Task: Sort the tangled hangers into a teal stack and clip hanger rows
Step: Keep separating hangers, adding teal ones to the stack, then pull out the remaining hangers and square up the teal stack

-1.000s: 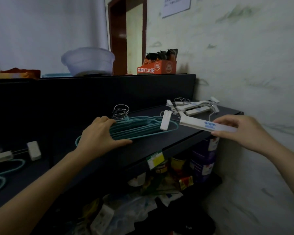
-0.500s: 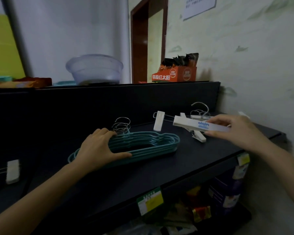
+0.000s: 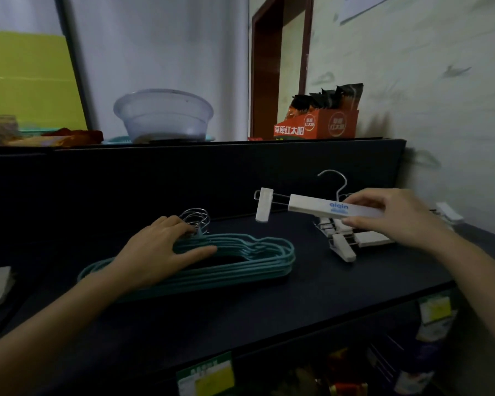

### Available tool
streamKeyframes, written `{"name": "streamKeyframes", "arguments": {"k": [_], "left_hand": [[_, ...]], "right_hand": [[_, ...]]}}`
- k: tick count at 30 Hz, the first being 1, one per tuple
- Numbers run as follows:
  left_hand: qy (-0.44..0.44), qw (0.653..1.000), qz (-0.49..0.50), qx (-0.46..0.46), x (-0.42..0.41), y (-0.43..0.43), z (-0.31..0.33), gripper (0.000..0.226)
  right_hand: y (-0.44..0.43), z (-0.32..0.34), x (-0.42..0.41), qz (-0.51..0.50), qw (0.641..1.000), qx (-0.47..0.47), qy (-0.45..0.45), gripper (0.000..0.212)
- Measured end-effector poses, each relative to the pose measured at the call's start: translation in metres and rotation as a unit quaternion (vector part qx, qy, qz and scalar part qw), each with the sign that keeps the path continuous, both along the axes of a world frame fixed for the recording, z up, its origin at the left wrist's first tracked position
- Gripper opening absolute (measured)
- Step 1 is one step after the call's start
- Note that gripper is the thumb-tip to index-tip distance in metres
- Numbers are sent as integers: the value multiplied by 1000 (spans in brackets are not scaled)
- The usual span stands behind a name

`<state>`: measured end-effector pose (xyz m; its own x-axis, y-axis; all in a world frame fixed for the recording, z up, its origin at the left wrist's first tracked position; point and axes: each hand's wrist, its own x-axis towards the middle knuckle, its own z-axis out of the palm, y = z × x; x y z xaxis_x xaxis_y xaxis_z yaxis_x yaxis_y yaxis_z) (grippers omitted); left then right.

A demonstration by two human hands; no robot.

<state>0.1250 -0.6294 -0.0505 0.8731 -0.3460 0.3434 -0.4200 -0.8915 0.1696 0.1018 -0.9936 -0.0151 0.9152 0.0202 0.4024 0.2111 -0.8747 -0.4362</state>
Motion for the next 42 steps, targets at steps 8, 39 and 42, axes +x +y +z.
{"name": "streamKeyframes", "arguments": {"k": [8,39,42], "left_hand": [[-40,998,-24,44,22,-104,15,44],[-151,967,201,27,-30,-113,12,32],[-148,959,240,24,-62,-83,9,33]], "right_hand": [[-94,12,37,3,1000,-18,-2,29],[-24,19,111,306,935,-173,-49,24],[23,19,100,347,922,-160,-64,22]]}}
